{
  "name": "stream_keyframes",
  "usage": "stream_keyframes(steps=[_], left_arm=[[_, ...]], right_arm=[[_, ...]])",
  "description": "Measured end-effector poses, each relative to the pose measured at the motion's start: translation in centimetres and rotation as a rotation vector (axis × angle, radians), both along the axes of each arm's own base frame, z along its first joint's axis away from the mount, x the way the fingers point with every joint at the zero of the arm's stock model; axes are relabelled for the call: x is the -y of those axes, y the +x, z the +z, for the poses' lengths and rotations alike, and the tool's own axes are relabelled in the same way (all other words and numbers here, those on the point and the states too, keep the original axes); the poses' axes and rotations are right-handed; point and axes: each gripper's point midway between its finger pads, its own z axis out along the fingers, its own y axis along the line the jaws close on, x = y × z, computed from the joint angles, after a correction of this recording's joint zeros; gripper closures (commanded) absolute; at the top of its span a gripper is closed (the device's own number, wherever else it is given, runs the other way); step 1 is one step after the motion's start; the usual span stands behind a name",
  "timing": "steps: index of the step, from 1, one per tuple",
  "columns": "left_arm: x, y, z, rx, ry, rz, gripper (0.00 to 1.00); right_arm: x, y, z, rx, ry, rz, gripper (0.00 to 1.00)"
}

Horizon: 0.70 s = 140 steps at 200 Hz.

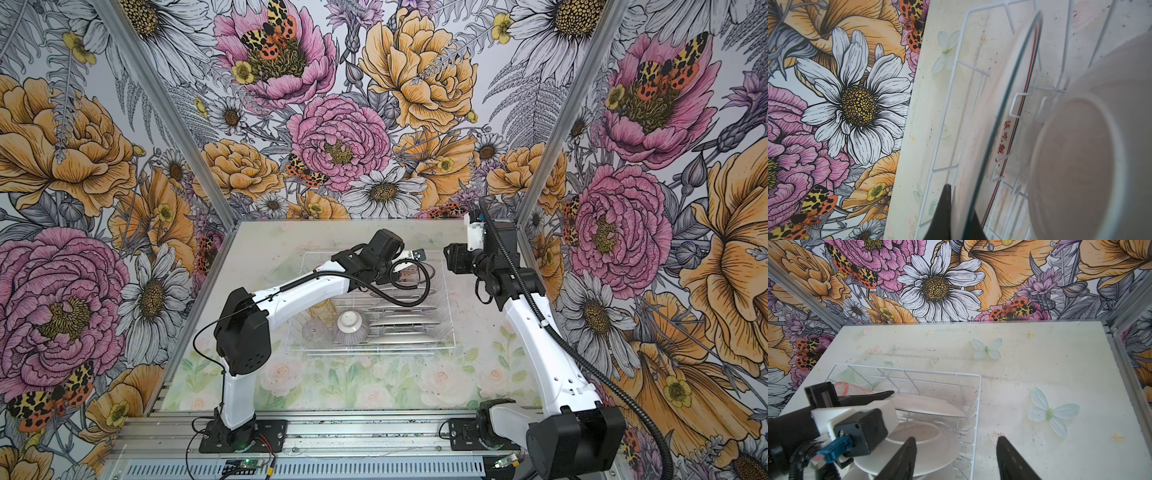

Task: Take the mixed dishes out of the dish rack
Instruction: 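Close the left gripper on the printed plate's rim and lift it, then raise the plate with the left gripper while the right gripper grasps it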

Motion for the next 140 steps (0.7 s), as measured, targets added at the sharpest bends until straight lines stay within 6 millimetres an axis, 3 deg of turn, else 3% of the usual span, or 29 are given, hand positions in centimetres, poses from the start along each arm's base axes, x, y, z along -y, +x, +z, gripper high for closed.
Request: stream_keyframes(steps=[60, 112, 140], left_arm=[[-1.3, -0.3, 7.1, 0.086, -0.156, 0.057, 1.00], [-4.9, 1.0, 15.6, 0.125, -0.404, 0.171, 1.00], [-6.3, 0.7, 17.9, 0.028, -0.587, 0.180, 1.00]], right_arm=[[0.2, -0.2, 0.4, 0.011, 0.000, -0.007, 0.36], [1.6, -0.6, 1.6, 0.041, 0.038, -0.017, 0.37], [0.9, -1.0, 1.9, 0.039, 0.094, 0.040, 0.37]])
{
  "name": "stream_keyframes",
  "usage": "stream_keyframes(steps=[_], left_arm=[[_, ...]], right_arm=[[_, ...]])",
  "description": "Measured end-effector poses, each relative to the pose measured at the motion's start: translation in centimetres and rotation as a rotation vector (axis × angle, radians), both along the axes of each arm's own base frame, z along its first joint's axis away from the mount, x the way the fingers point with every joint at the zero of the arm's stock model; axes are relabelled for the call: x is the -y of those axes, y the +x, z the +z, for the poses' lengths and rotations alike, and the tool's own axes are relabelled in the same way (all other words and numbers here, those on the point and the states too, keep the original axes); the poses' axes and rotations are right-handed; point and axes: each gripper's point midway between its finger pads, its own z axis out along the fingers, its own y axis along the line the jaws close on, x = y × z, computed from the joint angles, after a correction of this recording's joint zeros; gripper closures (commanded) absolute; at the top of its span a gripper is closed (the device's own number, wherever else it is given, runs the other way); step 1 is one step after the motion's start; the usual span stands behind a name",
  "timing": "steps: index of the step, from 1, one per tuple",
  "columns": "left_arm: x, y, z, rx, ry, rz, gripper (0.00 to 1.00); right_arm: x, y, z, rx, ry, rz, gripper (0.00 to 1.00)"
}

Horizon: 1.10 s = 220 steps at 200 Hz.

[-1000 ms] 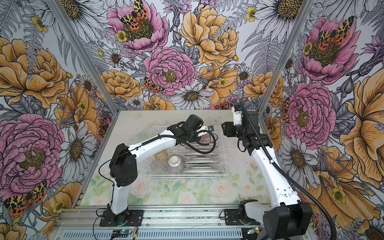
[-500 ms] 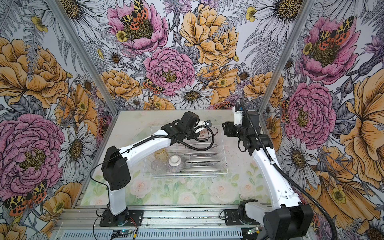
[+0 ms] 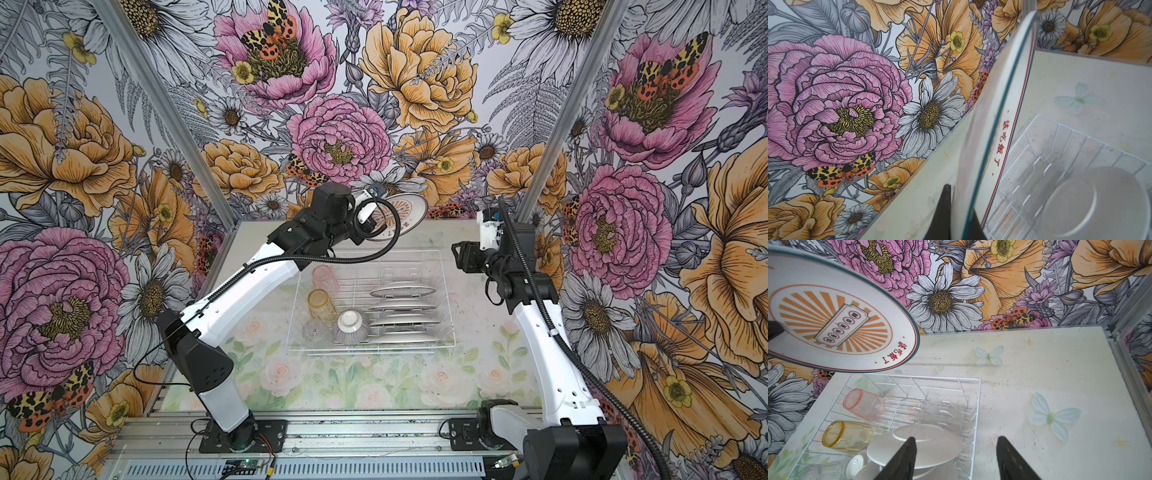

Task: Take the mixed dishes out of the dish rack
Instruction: 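Raise the plate with the left gripper while the right gripper grasps it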

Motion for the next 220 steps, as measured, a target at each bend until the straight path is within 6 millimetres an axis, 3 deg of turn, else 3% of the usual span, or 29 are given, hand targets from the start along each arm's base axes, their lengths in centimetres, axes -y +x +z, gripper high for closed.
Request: stream_keyframes(steps=[70, 111, 146, 180, 220], left_arm=[[-1.4, -0.9, 0.5, -0.353, -0.417, -0.124, 1.00], [0.1, -2.6, 0.5, -0.508, -0.557, -0.226, 1.00], [1.4, -3.1, -0.8, -0.617, -0.625, -0.281, 1.00], [2.4, -2.6, -1.9, -0.672, -0.664, -0.301, 1.00], [3.2, -2.6, -1.9, -0.698, -0.700, -0.329, 1.00]], right_arm=[[-4.1, -0.6, 0.8, 0.025, 0.251, 0.219, 0.38], [-5.2, 0.0, 1.1, 0.046, 0.389, 0.274, 0.38], [-5.7, 0.8, 2.2, 0.090, 0.503, 0.299, 0.40], [-5.8, 1.1, 3.8, 0.141, 0.548, 0.317, 0.48], [-5.9, 1.2, 4.7, 0.165, 0.573, 0.328, 0.65]])
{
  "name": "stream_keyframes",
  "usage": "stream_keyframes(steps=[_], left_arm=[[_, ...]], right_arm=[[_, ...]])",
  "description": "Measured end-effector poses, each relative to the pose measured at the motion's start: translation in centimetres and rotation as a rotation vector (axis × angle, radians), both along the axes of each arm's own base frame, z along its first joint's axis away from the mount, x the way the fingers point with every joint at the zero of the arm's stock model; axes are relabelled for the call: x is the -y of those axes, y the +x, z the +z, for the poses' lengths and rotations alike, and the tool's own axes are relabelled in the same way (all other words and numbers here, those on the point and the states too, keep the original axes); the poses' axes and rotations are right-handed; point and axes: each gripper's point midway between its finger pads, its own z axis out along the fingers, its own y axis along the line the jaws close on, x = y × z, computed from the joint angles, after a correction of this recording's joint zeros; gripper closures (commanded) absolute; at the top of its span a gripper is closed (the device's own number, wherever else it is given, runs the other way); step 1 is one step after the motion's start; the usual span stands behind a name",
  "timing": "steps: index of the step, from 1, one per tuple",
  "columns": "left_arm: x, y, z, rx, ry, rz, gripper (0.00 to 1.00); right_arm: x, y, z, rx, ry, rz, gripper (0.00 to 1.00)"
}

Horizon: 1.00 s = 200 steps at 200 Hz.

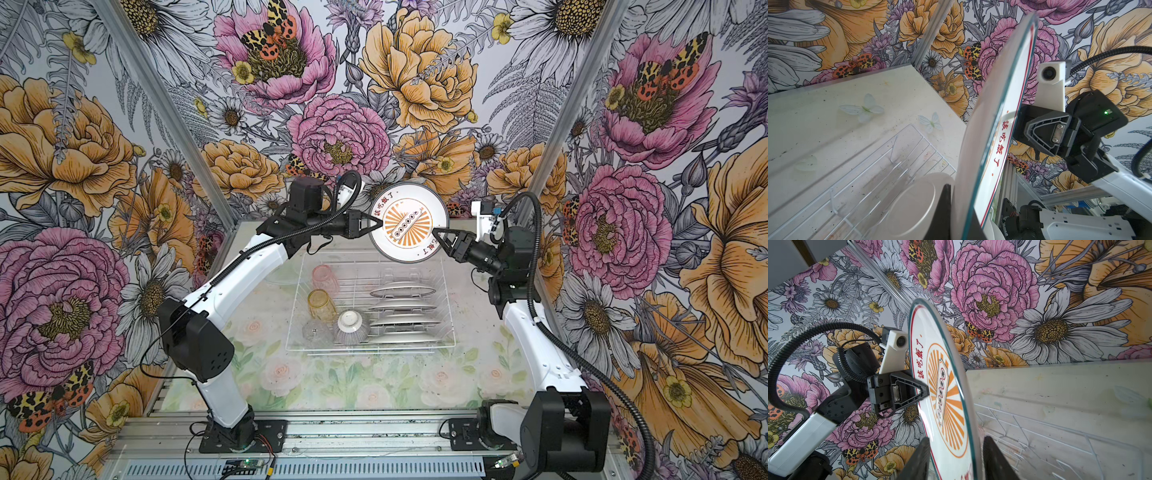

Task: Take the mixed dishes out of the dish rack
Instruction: 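Raise the plate with the left gripper while the right gripper grasps it, then carry the printed plate with the right gripper and lower it beside the rack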

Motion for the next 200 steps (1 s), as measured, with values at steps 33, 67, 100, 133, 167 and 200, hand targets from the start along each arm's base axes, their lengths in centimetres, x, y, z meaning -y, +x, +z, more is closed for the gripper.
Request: stream_keyframes(steps=[33, 67, 100, 133, 167, 200], left_arm=[[0.8, -0.3, 0.8, 0.005, -0.038, -0.027, 1.00], [1.8, -0.6, 0.4, -0.009, -0.052, -0.054, 1.00], [2.3, -0.1, -0.7, -0.052, -0.057, -0.054, 0.94], [2.5, -0.1, -0.8, -0.040, -0.053, -0.061, 0.70], [2.9, -0.7, -0.8, 0.002, -0.040, -0.080, 0.66], [1.9, -1.2, -1.0, 0.049, 0.011, -0.050, 0.66]], right_arm=[[0.0, 0.3, -0.2, -0.018, 0.013, 0.000, 0.75], [0.1, 0.4, -0.3, -0.025, 0.017, -0.003, 0.87], [0.3, 0.9, -1.1, -0.040, 0.005, -0.018, 1.00], [0.5, 1.2, -1.5, -0.074, 0.023, -0.026, 1.00], [1.8, 1.7, -1.6, -0.104, 0.051, -0.073, 1.00], [7.1, 2.8, -1.6, -0.136, 0.081, -0.243, 1.00]])
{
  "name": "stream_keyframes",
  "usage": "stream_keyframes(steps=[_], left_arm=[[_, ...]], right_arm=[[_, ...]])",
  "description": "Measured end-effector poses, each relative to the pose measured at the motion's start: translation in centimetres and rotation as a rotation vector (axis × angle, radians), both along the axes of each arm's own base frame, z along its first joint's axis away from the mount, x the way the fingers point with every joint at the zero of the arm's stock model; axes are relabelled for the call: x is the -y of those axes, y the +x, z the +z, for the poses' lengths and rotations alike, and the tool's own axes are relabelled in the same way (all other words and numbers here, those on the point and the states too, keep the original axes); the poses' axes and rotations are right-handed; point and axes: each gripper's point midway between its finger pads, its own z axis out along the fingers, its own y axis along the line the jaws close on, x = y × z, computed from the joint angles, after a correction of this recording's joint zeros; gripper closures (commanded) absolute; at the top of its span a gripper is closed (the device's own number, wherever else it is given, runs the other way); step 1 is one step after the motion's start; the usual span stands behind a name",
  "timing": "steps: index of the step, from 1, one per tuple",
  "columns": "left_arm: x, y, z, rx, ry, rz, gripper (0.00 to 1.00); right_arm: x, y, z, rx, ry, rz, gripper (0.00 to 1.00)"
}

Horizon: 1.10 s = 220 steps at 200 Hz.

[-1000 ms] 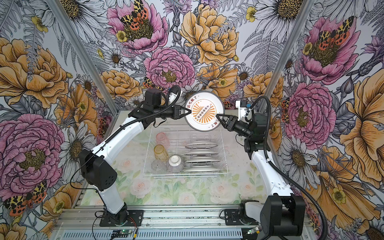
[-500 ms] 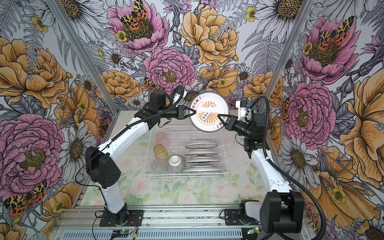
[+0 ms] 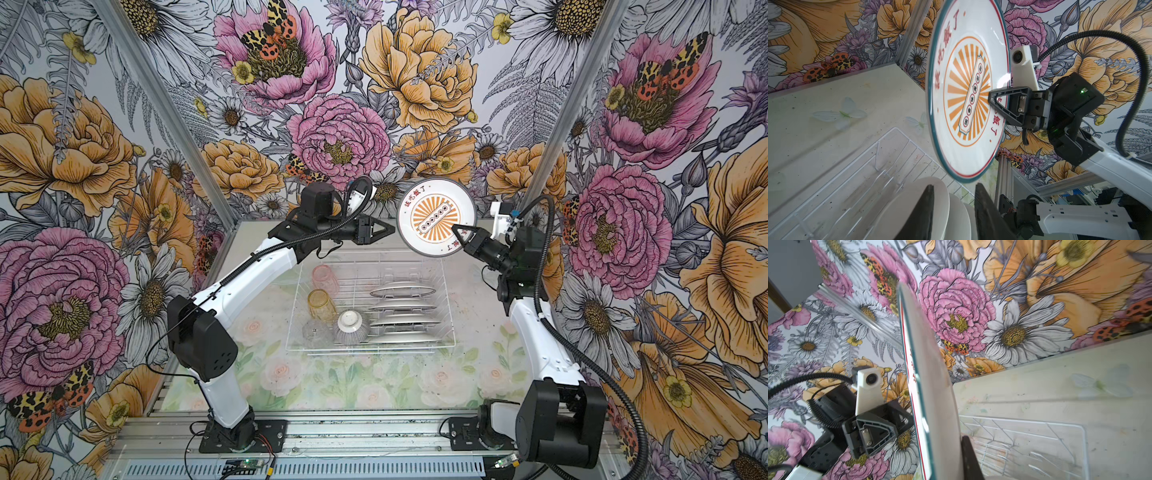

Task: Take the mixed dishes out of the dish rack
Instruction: 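Carry the printed plate with the right gripper and lower it beside the rack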

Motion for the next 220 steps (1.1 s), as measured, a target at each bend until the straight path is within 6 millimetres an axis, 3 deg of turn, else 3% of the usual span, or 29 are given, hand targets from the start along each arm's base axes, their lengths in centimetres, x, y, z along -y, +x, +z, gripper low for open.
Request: stream_keyframes(steps=[42, 61, 76, 106, 135, 174, 220], left_arm=[[-3.0, -0.1, -0.7, 0.120, 0.177, 0.145, 0.67], [-3.8, -0.4, -1.8, 0.176, 0.295, 0.197, 0.67], [-4.0, -0.6, -2.9, 0.209, 0.378, 0.217, 0.68], [-4.7, -0.9, -5.4, 0.217, 0.493, 0.227, 0.68], [-5.3, -0.6, -5.9, 0.221, 0.529, 0.245, 0.68], [-5.1, -0.4, -6.8, 0.221, 0.554, 0.238, 0.68], [-4.8, -0.1, -8.0, 0.204, 0.572, 0.227, 0.68]], right_arm=[[10.9, 0.3, -3.5, -0.154, 0.000, -0.360, 1.00], [13.9, -0.4, -5.8, -0.225, -0.009, -0.462, 1.00], [15.0, -0.6, -8.1, -0.287, -0.013, -0.503, 1.00], [15.6, -0.7, -14.4, -0.452, -0.017, -0.523, 1.00], [15.7, -1.2, -19.9, -0.604, -0.027, -0.515, 1.00], [14.5, -0.9, -23.7, -0.696, -0.052, -0.464, 1.00], [12.9, -0.5, -26.7, -0.763, -0.065, -0.408, 1.00]])
